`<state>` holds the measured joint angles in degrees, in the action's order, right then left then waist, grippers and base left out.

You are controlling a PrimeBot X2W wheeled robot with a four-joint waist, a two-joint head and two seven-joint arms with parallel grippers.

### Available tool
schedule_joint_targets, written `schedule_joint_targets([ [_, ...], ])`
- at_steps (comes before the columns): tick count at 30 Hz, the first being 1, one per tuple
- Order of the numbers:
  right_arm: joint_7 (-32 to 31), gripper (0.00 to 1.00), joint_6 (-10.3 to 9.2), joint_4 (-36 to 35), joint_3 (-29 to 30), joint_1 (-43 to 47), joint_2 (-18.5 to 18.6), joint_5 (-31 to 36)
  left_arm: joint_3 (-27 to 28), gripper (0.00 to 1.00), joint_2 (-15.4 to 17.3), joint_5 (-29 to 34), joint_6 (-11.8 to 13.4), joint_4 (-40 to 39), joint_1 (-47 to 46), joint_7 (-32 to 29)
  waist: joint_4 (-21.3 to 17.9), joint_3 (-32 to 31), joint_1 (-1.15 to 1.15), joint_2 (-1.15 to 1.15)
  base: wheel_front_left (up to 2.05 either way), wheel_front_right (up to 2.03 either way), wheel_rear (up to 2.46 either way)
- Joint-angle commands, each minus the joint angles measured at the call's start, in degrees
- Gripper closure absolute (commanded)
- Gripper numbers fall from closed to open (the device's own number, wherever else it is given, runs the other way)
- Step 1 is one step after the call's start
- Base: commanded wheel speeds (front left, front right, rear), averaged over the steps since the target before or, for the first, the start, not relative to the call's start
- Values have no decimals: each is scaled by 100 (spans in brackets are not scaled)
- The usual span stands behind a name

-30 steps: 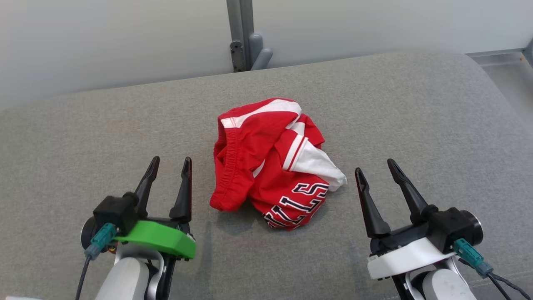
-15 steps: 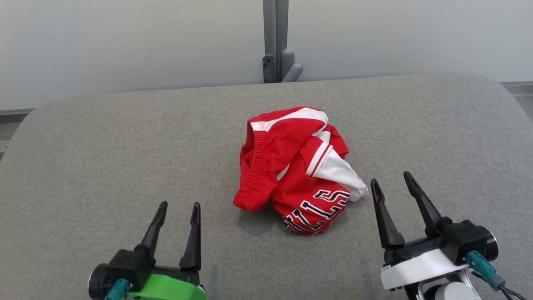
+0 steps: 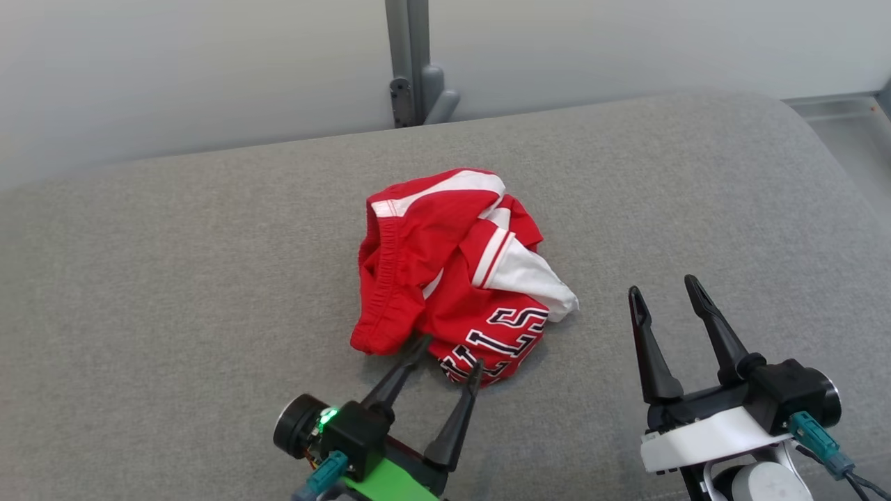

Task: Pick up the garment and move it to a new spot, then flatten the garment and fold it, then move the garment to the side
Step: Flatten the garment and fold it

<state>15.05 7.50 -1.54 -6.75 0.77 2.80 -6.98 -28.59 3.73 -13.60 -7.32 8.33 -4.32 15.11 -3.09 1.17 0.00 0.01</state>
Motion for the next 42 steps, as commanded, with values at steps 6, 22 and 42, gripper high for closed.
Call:
schedule_joint_targets([
  [6, 9, 0, -2, -34, 20, -52, 14, -107, -864, 0, 261, -230, -23, 953, -960, -11, -612, 565, 0, -1, 0, 0, 0],
  [22, 9, 0, -1, -106, 99, -239, 14, -421, -1178, 0, 14, -149, 34, 3214, -2252, -69, -975, 1016, 0, -1, 0, 0, 0],
  [42, 9, 0, -1, 56, 171, -21, 15, -587, -969, 100, -80, -1395, -1, 1932, -2789, 7, -820, 335, 0, -1, 0, 0, 0],
])
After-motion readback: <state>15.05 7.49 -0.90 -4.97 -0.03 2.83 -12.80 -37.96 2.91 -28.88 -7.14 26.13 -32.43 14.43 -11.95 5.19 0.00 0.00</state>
